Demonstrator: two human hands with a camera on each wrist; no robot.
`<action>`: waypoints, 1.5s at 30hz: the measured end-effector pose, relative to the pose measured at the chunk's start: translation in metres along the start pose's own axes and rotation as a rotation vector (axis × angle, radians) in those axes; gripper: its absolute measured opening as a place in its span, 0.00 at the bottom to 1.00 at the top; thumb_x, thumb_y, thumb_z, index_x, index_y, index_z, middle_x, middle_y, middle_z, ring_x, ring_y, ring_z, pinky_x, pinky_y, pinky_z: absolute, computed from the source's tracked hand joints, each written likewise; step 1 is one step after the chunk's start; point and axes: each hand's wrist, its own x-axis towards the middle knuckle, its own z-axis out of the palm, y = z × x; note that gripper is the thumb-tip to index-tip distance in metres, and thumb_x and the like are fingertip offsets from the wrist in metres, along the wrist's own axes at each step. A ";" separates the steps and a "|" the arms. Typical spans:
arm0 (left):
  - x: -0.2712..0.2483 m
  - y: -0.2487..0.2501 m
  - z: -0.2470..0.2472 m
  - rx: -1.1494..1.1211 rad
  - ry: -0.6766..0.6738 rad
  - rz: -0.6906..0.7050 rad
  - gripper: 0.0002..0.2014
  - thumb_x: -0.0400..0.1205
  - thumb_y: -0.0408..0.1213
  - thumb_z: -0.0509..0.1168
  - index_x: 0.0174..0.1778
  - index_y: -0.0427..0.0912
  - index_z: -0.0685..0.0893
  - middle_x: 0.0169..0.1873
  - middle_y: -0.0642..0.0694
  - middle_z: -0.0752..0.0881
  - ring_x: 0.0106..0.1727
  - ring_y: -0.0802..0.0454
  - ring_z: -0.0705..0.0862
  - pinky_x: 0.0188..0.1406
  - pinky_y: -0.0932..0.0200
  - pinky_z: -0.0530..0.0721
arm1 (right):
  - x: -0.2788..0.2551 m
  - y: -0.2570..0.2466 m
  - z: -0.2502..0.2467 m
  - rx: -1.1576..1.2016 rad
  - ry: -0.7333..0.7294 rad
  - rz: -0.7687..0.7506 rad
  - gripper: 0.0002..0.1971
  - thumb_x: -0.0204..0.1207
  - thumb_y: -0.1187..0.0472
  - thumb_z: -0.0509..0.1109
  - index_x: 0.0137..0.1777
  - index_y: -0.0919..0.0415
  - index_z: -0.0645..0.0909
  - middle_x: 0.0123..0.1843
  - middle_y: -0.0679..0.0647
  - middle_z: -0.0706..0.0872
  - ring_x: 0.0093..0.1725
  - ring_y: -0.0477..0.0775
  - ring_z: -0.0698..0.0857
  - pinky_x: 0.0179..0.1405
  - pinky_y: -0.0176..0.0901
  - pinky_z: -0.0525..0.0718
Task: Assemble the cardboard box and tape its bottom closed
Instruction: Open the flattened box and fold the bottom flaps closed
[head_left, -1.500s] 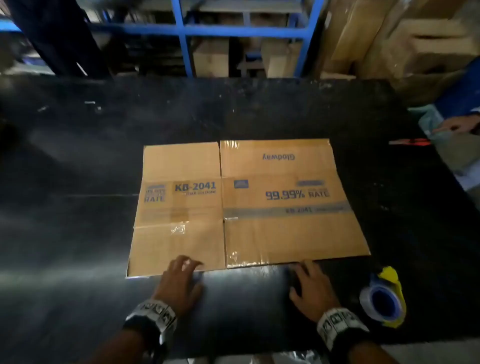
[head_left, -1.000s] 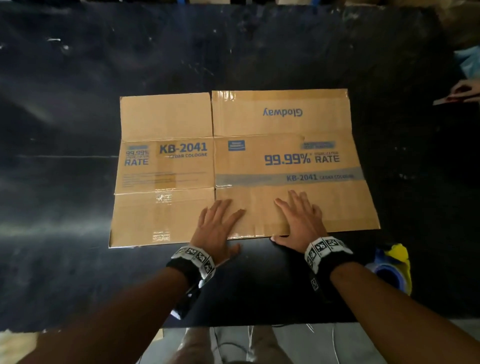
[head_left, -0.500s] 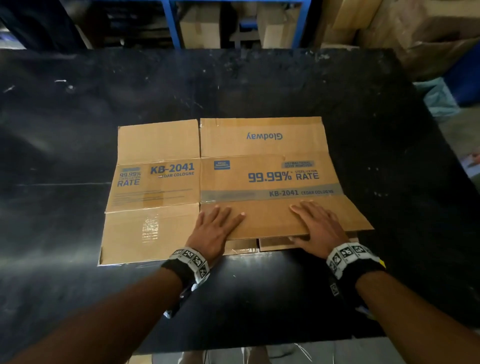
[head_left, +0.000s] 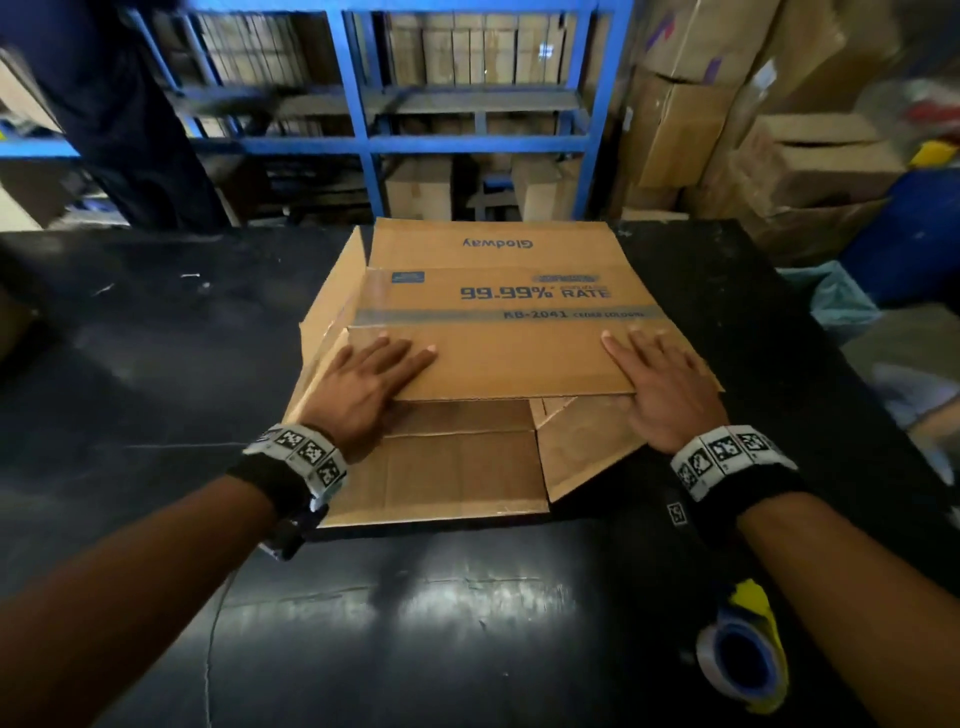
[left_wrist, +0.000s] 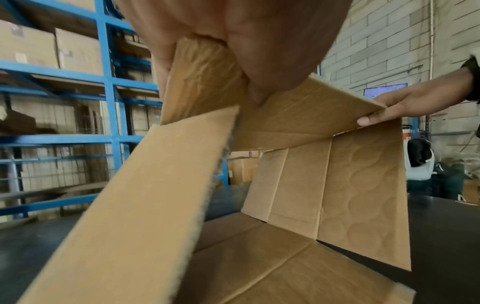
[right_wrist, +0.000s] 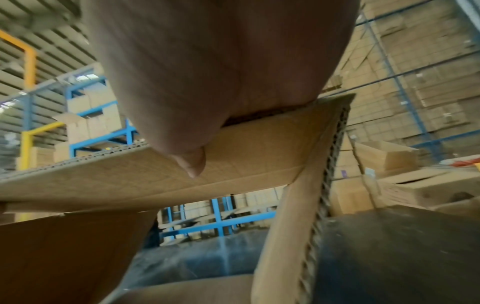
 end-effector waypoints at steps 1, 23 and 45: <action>-0.009 -0.009 -0.009 -0.004 0.001 -0.003 0.32 0.85 0.53 0.48 0.89 0.61 0.57 0.87 0.43 0.67 0.88 0.37 0.63 0.85 0.31 0.60 | 0.000 -0.011 -0.005 -0.004 0.011 -0.019 0.38 0.81 0.44 0.61 0.87 0.40 0.46 0.89 0.56 0.55 0.86 0.67 0.57 0.82 0.70 0.58; -0.130 -0.103 -0.023 0.065 -0.034 0.007 0.57 0.68 0.65 0.72 0.90 0.57 0.50 0.90 0.44 0.56 0.89 0.40 0.57 0.87 0.37 0.54 | -0.020 -0.075 -0.010 -0.109 -0.138 -0.404 0.61 0.66 0.47 0.76 0.86 0.39 0.30 0.90 0.50 0.37 0.88 0.59 0.40 0.82 0.67 0.50; -0.113 -0.086 -0.012 0.074 0.042 -0.089 0.51 0.71 0.56 0.74 0.89 0.61 0.54 0.88 0.45 0.62 0.89 0.41 0.59 0.84 0.27 0.56 | -0.011 -0.132 0.012 -0.010 0.231 -0.279 0.42 0.66 0.51 0.83 0.79 0.57 0.69 0.79 0.61 0.75 0.78 0.64 0.73 0.73 0.63 0.74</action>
